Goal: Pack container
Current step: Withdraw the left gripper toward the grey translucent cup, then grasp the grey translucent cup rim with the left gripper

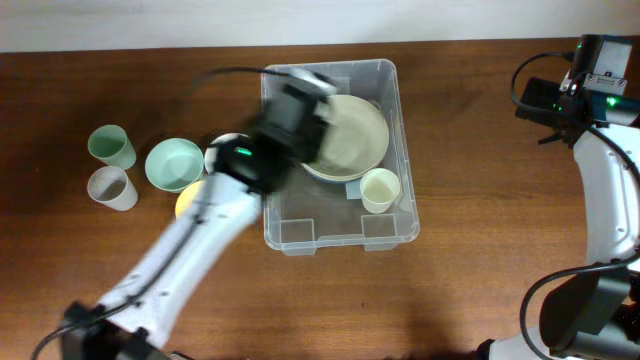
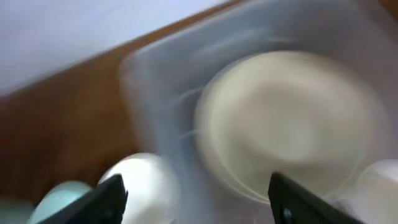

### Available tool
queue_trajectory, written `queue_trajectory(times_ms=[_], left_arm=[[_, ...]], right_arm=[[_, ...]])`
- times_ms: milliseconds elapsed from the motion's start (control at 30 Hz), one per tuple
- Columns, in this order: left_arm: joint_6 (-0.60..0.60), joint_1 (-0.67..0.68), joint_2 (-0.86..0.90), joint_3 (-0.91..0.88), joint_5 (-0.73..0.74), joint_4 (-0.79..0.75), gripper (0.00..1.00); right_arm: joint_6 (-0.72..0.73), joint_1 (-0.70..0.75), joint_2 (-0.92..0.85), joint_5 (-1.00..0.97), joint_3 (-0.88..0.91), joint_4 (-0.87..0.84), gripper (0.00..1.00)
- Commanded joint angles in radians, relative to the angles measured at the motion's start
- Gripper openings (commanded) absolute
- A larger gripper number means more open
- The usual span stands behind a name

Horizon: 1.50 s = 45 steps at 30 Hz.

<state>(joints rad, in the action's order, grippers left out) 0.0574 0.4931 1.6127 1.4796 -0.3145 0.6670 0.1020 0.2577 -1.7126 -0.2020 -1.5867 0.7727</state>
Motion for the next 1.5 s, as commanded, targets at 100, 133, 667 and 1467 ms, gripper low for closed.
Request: queue_trajectory(times_ms=[100,133,667,1467], left_arm=[[0.294,-0.348,-0.043,0.013,-0.018,0.141,0.75],[0.294,-0.403,-0.041,0.013,0.001,0.163,0.75],[0.343,-0.949,-0.006,-0.03,0.238,0.266,0.78],[0.346,-1.009,0.298,-0.09,0.301,0.193,0.7]], right_arm=[[0.007,0.005,0.009,-0.016,-0.01,-0.002,0.99],[0.007,0.005,0.009,-0.016,-0.01,-0.002,0.99],[0.007,0.005,0.009,-0.016,-0.01,-0.002,0.99],[0.007,0.005,0.009,-0.016,-0.01,-0.002,0.99]])
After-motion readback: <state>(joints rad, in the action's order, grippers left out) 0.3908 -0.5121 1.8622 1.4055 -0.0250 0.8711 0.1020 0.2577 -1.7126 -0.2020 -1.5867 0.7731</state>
